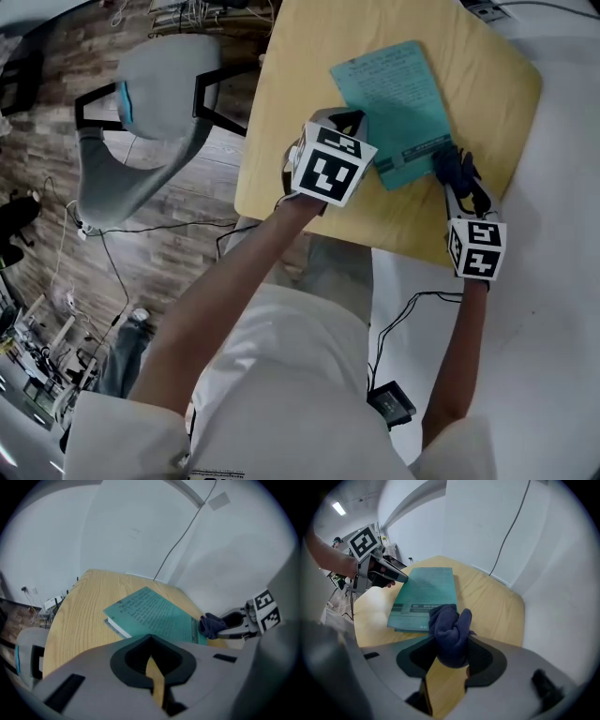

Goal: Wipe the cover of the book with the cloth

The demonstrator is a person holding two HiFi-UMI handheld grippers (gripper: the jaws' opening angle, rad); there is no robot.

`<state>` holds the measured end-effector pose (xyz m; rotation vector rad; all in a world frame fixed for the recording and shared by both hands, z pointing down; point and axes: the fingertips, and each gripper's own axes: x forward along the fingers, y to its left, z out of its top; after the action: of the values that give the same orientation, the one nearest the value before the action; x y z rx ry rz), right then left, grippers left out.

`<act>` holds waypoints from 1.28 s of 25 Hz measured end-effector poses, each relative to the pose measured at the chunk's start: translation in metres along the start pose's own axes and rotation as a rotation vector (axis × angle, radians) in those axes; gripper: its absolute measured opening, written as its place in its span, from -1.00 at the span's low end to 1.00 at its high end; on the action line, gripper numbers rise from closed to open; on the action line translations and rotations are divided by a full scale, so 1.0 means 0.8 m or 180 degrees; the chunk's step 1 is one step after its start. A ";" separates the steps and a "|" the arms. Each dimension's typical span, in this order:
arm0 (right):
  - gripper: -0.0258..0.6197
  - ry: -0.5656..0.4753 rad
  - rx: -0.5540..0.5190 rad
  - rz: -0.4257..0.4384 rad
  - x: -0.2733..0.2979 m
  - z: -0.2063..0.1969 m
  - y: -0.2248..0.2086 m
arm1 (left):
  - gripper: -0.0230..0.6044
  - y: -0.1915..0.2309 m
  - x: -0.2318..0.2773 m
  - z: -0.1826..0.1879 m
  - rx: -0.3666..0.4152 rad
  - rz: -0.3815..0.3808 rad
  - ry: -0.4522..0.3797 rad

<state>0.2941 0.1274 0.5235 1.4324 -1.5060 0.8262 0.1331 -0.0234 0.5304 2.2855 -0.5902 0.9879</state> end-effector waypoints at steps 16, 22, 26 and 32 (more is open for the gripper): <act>-0.34 -0.0818 0.0613 -0.0079 -0.134 0.074 0.130 | -0.89 0.002 -0.236 -0.012 0.0548 -0.0425 -0.0282; -0.35 -0.1455 0.0664 0.0275 -0.205 0.163 0.192 | -0.89 0.026 -0.359 0.015 0.0326 -0.0319 -0.0715; -0.35 -0.1861 0.0707 0.0322 -0.263 0.210 0.207 | -0.89 0.033 -0.429 0.035 0.0248 -0.0213 -0.1083; -0.35 -0.2261 0.0797 0.0245 -0.342 0.212 0.226 | -0.89 0.021 -0.500 0.029 0.0177 -0.0171 -0.1381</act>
<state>0.0782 0.1060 0.2252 1.9978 -2.0395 0.5848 -0.1169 0.0150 0.2189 2.5684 -0.6761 0.4847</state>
